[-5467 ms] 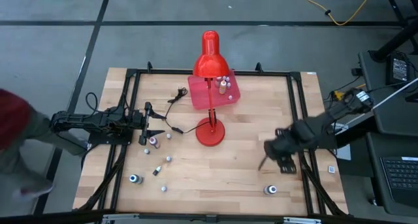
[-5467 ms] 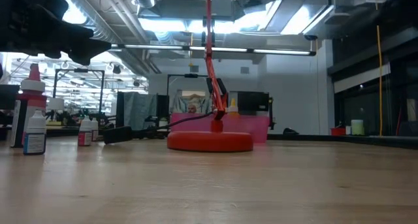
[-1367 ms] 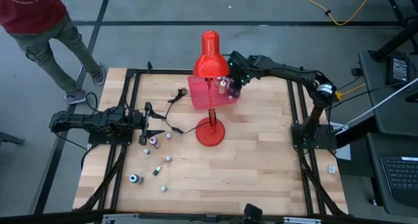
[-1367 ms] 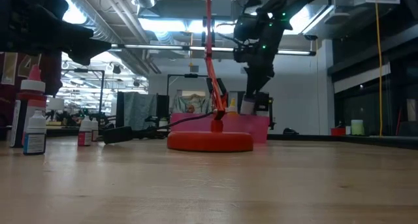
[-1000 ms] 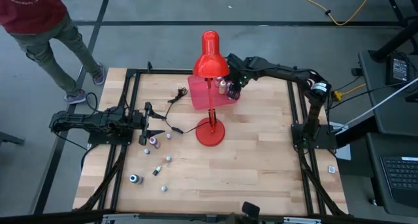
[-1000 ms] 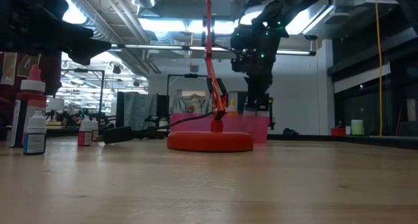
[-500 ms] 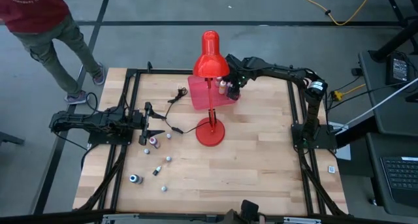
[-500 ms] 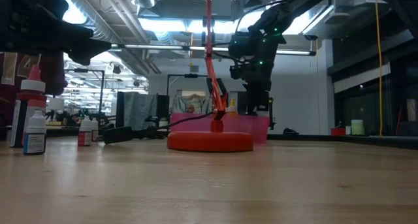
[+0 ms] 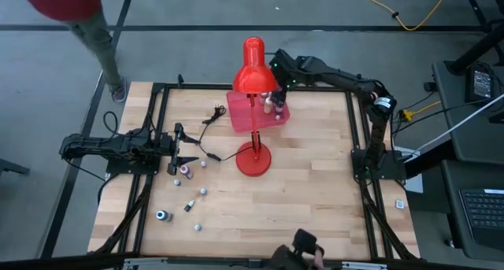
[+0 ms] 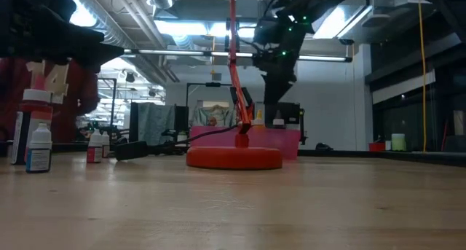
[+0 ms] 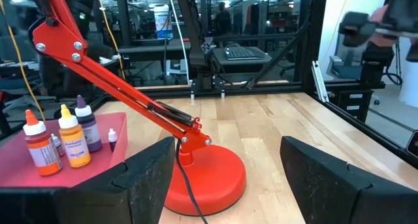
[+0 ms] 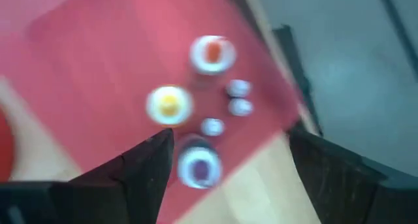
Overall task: Pick & Place food coloring
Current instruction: Put the small red food coloring bottle into the red bin
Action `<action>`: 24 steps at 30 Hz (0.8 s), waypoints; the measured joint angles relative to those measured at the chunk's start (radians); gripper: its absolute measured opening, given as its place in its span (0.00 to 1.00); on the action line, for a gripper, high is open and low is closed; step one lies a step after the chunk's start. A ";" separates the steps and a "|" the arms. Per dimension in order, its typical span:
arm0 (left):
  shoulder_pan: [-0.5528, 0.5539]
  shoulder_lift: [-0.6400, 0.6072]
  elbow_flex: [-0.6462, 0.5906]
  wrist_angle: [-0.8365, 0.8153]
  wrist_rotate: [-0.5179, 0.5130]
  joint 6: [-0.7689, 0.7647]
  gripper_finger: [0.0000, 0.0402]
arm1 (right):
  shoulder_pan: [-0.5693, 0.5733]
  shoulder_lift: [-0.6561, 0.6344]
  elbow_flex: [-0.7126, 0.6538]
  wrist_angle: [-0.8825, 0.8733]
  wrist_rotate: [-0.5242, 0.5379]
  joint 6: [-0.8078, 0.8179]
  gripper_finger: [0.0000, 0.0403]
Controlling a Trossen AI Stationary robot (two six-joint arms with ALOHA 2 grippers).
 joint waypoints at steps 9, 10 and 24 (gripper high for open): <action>0.000 0.000 0.000 0.000 0.000 0.000 0.68 | -0.072 -0.145 -0.112 0.122 -0.007 0.166 0.76; 0.000 0.000 0.000 0.000 0.000 0.000 0.68 | -0.076 -0.178 -0.155 0.159 -0.029 0.184 0.76; 0.000 0.000 0.000 0.000 0.000 0.000 0.68 | 0.048 -0.660 -0.848 0.684 -0.268 0.468 0.76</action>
